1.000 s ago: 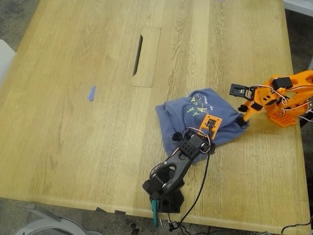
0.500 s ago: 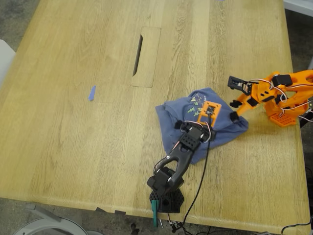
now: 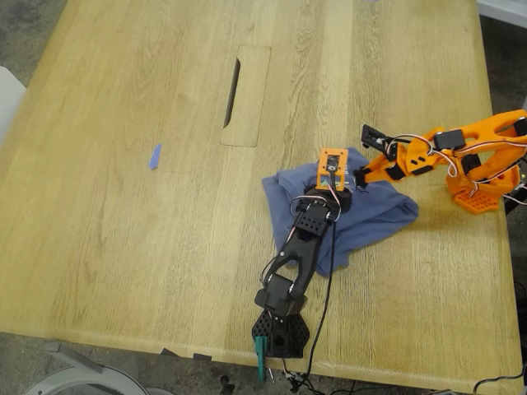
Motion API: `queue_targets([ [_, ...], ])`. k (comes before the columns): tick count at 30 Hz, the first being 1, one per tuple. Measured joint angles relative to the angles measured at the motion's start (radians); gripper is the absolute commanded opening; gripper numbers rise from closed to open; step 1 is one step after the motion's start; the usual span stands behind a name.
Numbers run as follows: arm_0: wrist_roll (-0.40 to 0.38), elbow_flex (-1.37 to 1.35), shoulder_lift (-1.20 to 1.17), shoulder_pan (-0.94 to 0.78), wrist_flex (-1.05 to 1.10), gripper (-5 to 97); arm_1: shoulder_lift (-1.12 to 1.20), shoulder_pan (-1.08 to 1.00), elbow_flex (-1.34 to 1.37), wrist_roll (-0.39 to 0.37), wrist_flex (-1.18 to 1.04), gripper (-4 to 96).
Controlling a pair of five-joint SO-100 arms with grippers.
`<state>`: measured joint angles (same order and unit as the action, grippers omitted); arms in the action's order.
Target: Fold a T-shirt
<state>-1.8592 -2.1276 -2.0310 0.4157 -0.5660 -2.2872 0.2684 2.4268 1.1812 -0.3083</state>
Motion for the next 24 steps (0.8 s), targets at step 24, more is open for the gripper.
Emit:
queue_targets([
  [24,-0.049,-0.058,0.187,-0.189,0.272,0,0.305,0.017,-0.009,-0.021,0.264,0.1],
])
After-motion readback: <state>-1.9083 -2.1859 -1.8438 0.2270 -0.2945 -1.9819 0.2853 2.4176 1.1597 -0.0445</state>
